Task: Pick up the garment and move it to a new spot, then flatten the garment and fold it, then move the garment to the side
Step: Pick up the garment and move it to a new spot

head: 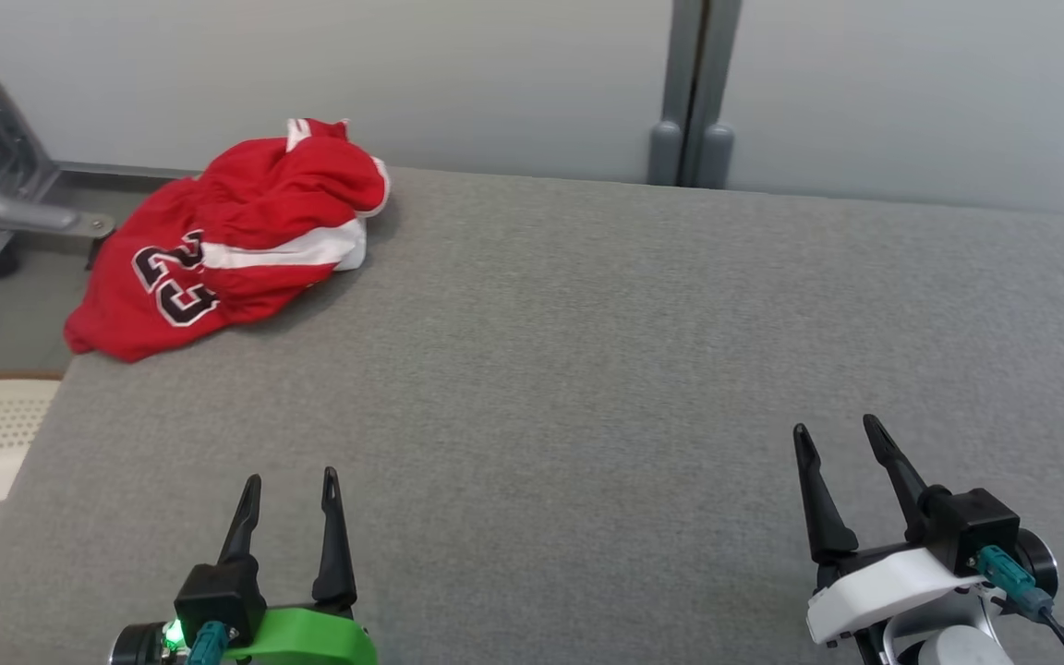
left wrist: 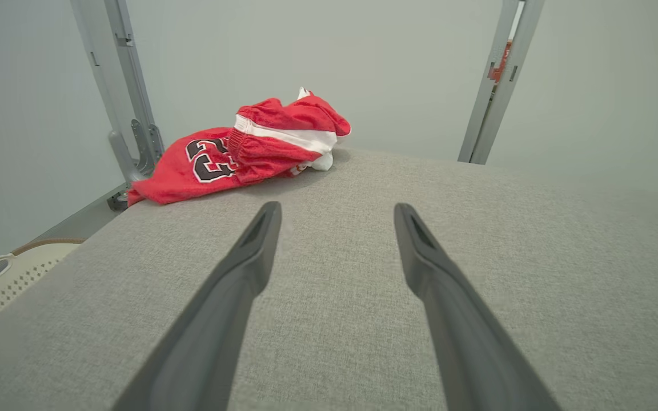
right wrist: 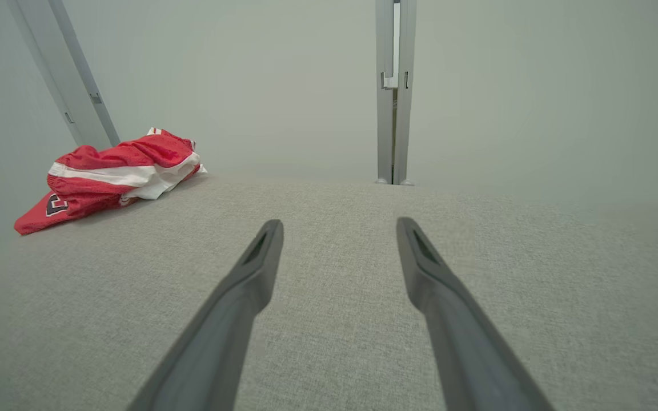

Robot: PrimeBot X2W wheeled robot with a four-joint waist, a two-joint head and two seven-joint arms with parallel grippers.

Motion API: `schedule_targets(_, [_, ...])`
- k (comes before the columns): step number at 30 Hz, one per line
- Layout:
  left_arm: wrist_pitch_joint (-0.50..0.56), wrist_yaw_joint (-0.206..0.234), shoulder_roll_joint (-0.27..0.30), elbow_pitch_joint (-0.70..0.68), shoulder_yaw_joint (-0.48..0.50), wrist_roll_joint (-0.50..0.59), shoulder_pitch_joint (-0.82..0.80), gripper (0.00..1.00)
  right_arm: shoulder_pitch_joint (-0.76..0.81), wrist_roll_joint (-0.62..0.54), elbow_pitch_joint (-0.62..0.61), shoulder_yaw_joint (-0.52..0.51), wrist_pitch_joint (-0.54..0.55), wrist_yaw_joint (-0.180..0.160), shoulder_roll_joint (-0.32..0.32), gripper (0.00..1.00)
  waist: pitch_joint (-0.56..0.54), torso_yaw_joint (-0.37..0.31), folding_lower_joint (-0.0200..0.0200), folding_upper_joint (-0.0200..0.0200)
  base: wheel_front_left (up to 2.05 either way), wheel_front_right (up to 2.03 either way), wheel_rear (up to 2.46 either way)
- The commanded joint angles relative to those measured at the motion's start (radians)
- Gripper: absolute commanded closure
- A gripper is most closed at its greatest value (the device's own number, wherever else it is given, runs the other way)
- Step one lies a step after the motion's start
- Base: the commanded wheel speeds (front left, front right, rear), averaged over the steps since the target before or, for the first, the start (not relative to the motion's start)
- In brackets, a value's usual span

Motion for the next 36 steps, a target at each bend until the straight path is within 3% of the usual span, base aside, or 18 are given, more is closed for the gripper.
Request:
schedule_targets(1, [-0.001, -0.002, 0.005, -0.002, 0.004, 0.005, 0.005, 0.00, 0.005, 0.005, 0.001, 0.006, -0.003, 0.000, -0.002, 0.00, -0.015, 0.130, 0.0000, 0.0000, 0.00, 0.00, 0.00])
schedule_targets(10, [-0.001, -0.010, 0.005, -0.002, 0.020, 0.014, 0.024, 0.00, 0.009, 0.019, 0.007, 0.034, -0.003, 0.000, -0.003, 0.00, -0.033, 0.277, 0.0000, 0.0000, 0.00, 0.00, 0.00])
schedule_targets(30, [-0.001, 0.017, 0.005, -0.054, 0.042, -0.005, 0.061, 0.00, -0.021, 0.000, 0.019, 0.082, -0.003, 0.000, -0.003, 0.00, -0.014, 0.292, 0.0000, 0.0000, 0.00, 0.00, 0.00])
schedule_targets(36, [-0.001, -0.041, 0.058, -0.011, 0.016, 0.045, -0.024, 0.00, -0.001, -0.023, -0.014, 0.041, -0.003, 0.000, -0.003, 0.00, 0.011, 0.293, 0.0000, 0.0000, 0.00, 0.00, 0.00])
